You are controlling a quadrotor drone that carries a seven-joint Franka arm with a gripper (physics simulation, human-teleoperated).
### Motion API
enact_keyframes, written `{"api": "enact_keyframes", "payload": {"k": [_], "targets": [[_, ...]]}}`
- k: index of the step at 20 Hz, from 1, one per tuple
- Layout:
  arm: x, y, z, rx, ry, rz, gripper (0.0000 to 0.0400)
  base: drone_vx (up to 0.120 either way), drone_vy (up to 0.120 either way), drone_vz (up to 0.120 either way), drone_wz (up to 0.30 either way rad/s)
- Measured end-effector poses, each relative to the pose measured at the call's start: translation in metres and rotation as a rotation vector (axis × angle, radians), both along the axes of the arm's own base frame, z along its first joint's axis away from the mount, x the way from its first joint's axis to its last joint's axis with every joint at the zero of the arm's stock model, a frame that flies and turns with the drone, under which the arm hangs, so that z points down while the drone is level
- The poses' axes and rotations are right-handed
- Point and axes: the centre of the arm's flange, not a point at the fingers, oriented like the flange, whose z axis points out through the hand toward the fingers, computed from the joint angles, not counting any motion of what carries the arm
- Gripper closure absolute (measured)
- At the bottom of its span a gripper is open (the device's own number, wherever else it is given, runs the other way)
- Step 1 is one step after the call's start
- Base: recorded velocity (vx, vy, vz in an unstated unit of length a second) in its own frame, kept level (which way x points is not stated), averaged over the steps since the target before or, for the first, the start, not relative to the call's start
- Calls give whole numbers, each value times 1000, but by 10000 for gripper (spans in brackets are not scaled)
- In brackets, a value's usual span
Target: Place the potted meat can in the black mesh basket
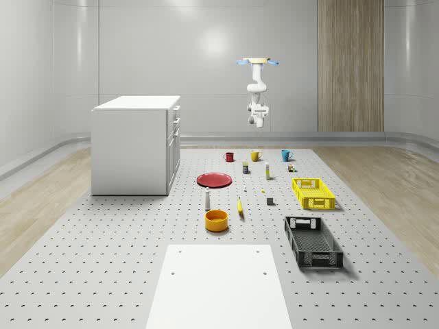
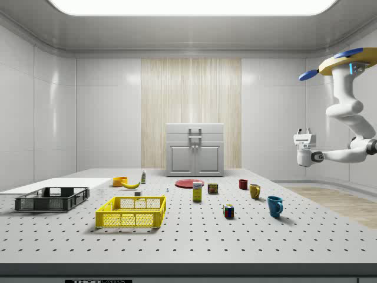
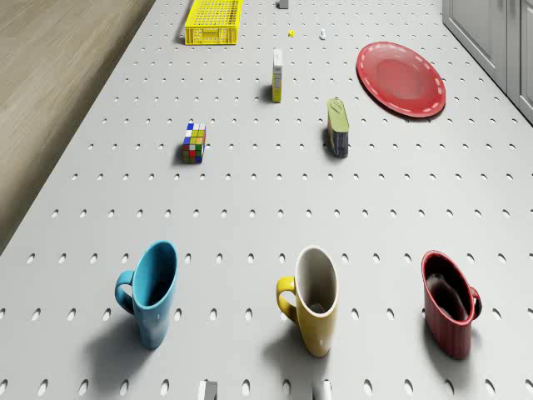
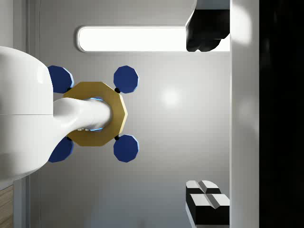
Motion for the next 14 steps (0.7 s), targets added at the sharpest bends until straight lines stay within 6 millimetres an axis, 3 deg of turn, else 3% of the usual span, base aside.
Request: {"api": "enact_keyframes", "payload": {"k": [4, 9, 14], "targets": [[-4, 0, 30, 0, -3, 0, 0, 120, -20, 0, 0], [-3, 0, 61, 0, -7, 0, 0, 120, -120, 0, 0], [-1, 0, 81, 0, -11, 0, 0, 120, -120, 0, 0]]}}
